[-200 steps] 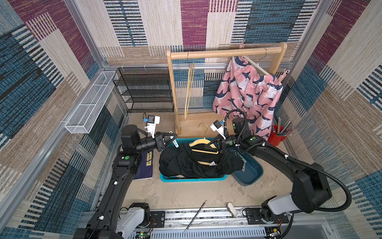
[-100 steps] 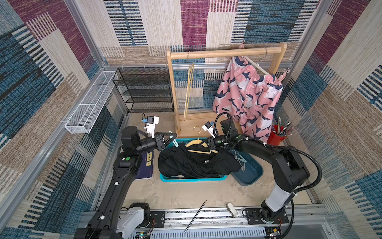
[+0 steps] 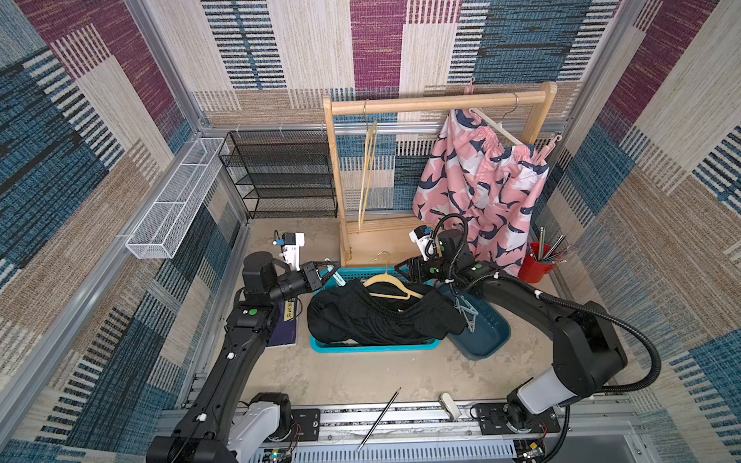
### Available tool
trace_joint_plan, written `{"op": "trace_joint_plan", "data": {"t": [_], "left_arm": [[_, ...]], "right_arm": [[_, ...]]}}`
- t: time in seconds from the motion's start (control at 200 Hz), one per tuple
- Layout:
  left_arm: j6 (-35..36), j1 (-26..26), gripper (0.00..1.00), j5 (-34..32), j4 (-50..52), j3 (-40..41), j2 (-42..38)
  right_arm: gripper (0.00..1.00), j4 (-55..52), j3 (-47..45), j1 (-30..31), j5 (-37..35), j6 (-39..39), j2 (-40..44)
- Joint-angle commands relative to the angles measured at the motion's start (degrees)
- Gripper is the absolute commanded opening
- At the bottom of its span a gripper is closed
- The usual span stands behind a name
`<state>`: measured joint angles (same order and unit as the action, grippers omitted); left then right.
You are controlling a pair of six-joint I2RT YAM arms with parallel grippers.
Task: Remove the clothespins securing shorts to the hanger
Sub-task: Place the hanger in the basket, then place the clothespin in the storage box.
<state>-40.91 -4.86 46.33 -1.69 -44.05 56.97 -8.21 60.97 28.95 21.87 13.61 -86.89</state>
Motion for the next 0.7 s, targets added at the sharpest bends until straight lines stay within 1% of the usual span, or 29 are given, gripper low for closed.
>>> {"op": "trace_joint_plan", "data": {"t": [0.0, 0.08, 0.155, 0.376, 0.466, 0.691], "left_arm": [[-5.73, -1.01, 0.00, -5.60, -1.82, 0.79, -0.37], [-8.56, -1.92, 0.00, -8.36, -1.82, 1.49, -0.01], [-10.45, -2.79, 0.00, -9.44, -1.82, 1.66, 1.08], [-12.40, -5.63, 0.00, -12.64, -1.82, 2.09, 3.43], [-12.44, -6.41, 0.00, -12.62, -1.82, 1.65, 3.92], [-12.28, -7.69, 0.00, -12.65, -1.78, 0.95, 4.86]], "right_arm": [[0.59, -1.12, 1.35, 3.42, -4.45, -2.25, 2.60], [0.59, -4.94, 4.80, 7.61, -7.13, -4.67, 2.88], [0.59, -8.06, 7.76, 11.12, -9.24, -5.90, 2.55], [0.59, -15.11, 16.09, 19.14, -13.22, -8.44, -2.59], [0.59, -16.99, 19.11, 21.30, -14.90, -9.06, -5.48], [0.58, -17.06, 23.79, 23.91, -14.54, -9.55, -10.72]]}}
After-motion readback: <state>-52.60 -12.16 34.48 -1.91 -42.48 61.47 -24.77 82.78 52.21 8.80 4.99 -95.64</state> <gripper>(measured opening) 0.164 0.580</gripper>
